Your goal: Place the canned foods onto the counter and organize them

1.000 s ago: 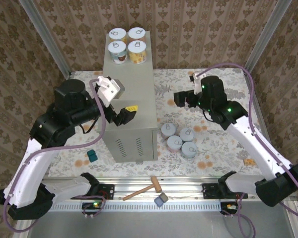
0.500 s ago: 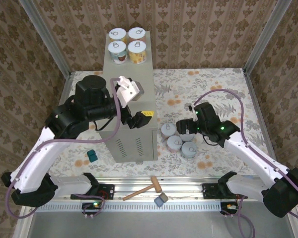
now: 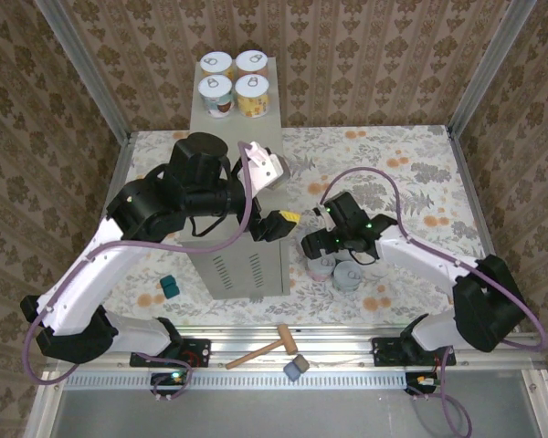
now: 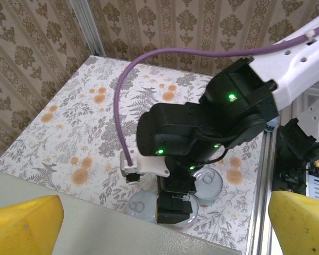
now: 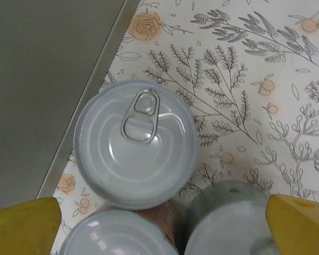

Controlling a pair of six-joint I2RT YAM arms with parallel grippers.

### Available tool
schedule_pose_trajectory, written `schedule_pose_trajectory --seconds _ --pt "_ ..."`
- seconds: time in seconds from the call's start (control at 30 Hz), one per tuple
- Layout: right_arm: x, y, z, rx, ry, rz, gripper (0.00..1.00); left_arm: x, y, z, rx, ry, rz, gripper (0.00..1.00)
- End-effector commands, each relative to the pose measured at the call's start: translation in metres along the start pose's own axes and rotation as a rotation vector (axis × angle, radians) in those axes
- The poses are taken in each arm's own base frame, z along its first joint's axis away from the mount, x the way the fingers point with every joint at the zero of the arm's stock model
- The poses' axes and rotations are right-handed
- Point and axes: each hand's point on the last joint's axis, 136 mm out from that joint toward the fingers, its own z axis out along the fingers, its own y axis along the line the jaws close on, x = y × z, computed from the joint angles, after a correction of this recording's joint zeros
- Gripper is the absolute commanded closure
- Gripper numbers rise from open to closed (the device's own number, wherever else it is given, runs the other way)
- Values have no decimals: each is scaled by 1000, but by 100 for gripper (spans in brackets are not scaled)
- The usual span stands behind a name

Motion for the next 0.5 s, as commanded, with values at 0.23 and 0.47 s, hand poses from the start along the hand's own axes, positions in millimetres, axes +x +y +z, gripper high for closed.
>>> schedule_pose_trajectory --seconds 0.23,0.47 --pt "-18 7 26 1 9 -71 0 -2 3 1 -17 8 31 0" --pt "-21 14 39 -7 18 -92 0 0 7 5 -35 25 47 0"
